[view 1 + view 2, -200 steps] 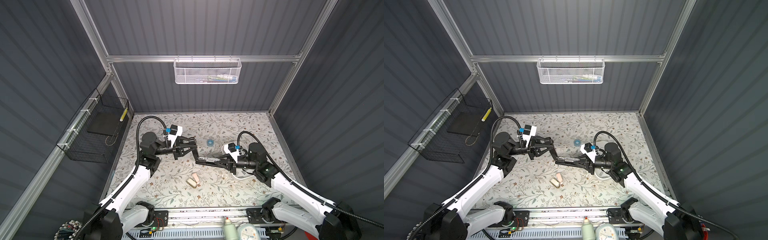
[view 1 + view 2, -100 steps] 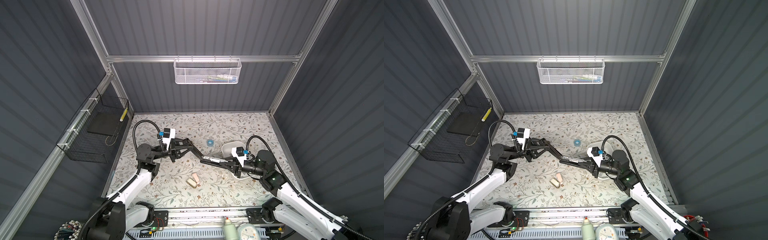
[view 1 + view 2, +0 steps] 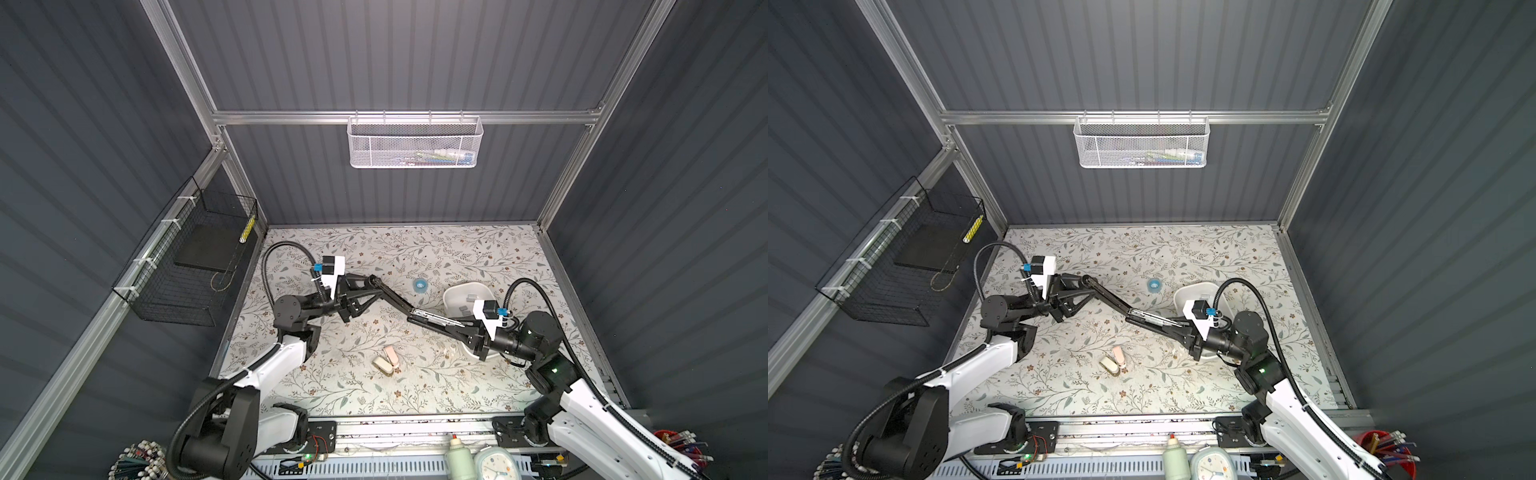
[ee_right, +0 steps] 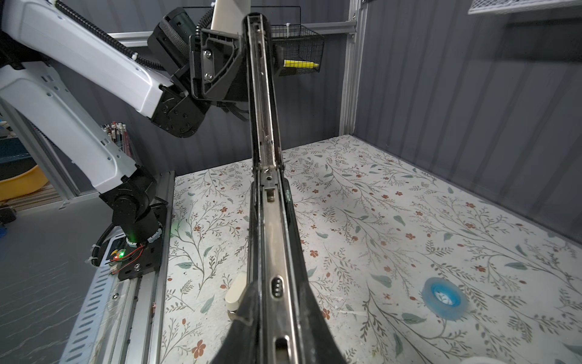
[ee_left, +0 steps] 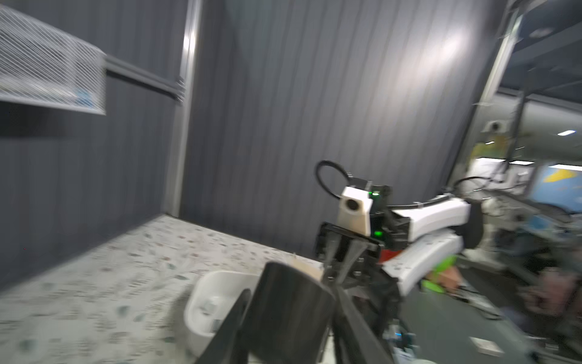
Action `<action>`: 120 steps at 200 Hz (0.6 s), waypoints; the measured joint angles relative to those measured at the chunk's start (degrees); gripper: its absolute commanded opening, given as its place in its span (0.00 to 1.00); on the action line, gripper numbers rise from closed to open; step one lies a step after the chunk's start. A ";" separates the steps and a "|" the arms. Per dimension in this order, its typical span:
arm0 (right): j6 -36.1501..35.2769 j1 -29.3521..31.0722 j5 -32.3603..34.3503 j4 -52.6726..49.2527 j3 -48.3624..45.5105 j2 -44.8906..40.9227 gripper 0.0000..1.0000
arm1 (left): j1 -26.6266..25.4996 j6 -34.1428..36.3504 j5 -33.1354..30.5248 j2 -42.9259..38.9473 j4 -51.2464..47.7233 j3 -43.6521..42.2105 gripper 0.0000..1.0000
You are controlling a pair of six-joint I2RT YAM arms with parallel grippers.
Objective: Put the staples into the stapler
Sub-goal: 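Open the left gripper off the stapler while the right gripper holds it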
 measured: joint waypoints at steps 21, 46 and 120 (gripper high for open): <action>-0.02 -0.66 2.67 -0.17 -0.35 -0.24 0.00 | 1.33 7.43 -6.36 -5.64 -11.08 0.00 0.69; -0.39 -0.66 4.96 -0.94 -0.42 -0.33 0.00 | 1.31 14.91 -12.61 -11.02 -24.63 0.79 0.71; -8.22 11.15 23.47 -9.70 1.22 0.59 0.00 | 1.31 22.53 -21.84 -13.16 -39.91 1.05 0.75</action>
